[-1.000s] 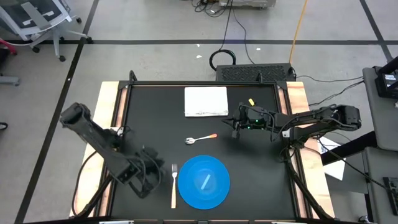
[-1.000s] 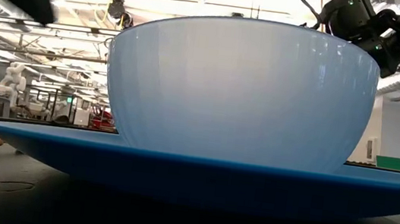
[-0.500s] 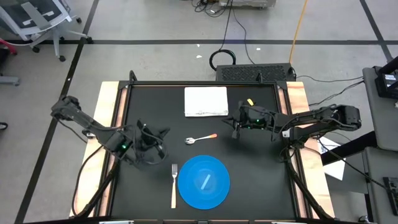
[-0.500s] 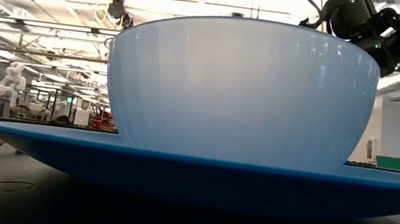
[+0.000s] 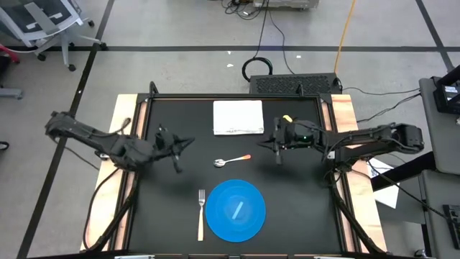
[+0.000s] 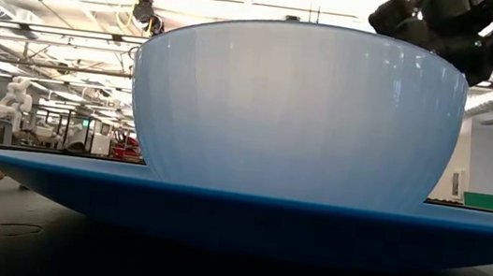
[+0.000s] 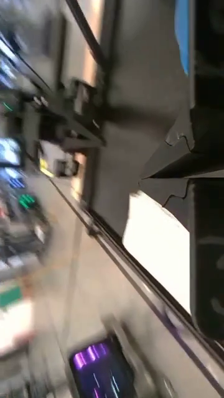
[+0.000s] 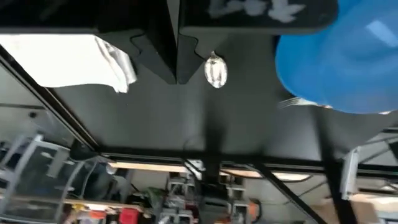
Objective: Set table place
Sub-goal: Put the orange spoon into the blue bowl
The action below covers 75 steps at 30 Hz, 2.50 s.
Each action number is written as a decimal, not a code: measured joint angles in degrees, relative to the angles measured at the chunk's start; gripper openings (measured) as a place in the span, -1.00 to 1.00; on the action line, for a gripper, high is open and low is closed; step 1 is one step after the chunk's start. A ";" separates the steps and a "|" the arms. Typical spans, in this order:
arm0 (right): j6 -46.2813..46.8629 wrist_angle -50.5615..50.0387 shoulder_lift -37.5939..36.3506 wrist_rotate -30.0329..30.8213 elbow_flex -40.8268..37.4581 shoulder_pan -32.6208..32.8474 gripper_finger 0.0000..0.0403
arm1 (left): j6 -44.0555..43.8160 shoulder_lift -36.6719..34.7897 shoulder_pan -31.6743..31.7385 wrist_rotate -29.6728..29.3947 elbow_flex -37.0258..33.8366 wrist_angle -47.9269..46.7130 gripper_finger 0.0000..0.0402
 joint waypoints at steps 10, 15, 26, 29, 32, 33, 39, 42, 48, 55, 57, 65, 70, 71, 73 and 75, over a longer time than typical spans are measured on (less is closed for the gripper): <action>0.84 7.72 -5.20 -0.71 -7.43 -3.69 -1.00 | 3.65 -9.17 18.25 22.61 -17.04 17.82 -1.00; 0.75 7.78 -6.12 -0.69 -9.33 -6.12 -1.00 | 4.71 -8.83 23.47 28.71 -20.07 19.66 -1.00; 0.16 7.98 -6.06 -5.38 -10.39 -10.89 -1.00 | 3.58 -8.83 30.67 41.97 -27.89 25.26 -1.00; 2.18 8.17 -6.09 -8.34 -10.39 -11.54 -1.00 | 3.98 -8.83 30.63 42.96 -29.32 27.18 -1.00; 2.39 8.19 -6.06 -8.41 -10.39 -11.50 -1.00 | 6.65 -8.83 30.57 43.25 -29.69 27.05 -1.00; 2.45 8.17 -6.06 -8.42 -10.39 -11.50 -1.00 | 7.88 -8.83 30.43 43.43 -29.69 27.22 -1.00; 5.73 9.42 -6.06 -8.36 -11.13 -11.50 -1.00 | 13.14 -9.76 29.64 43.38 -29.69 27.52 -1.00; 8.55 13.79 -6.15 -8.36 -12.85 -11.47 -1.00 | 14.45 -12.34 27.70 41.97 -29.69 27.85 -1.00; 11.90 19.10 -11.33 -8.34 -18.17 -11.47 -1.00 | 16.04 -21.03 21.79 35.82 -29.69 22.33 -1.00; 15.18 20.54 -18.34 -8.15 -23.44 -11.45 -1.00 | 15.47 -25.63 14.34 25.99 -29.69 15.85 -1.00; 15.92 20.39 -19.27 -8.02 -24.29 -11.45 -1.00 | 16.49 -25.88 12.12 23.35 -29.69 15.11 -1.00; 14.75 19.64 -19.65 -8.03 -25.96 -11.17 -1.00 | 18.82 -25.86 8.78 17.98 -29.69 16.99 -1.00; 16.41 11.23 -19.35 -8.02 -22.48 -11.17 -1.00 | 19.85 -25.90 8.82 17.93 -29.69 18.39 -0.96; 16.47 6.76 -18.92 -7.86 -20.50 -11.13 -1.00 | 20.09 -25.88 8.82 17.93 -29.69 18.35 -0.94; 15.76 0.41 -18.15 -6.26 -15.57 -10.48 -1.00 | 20.08 -25.86 8.82 17.93 -29.69 18.34 -0.90; 14.19 -7.49 -16.51 -4.29 -10.60 -9.89 -0.99 | 19.95 -25.84 8.82 17.93 -29.69 18.34 -0.88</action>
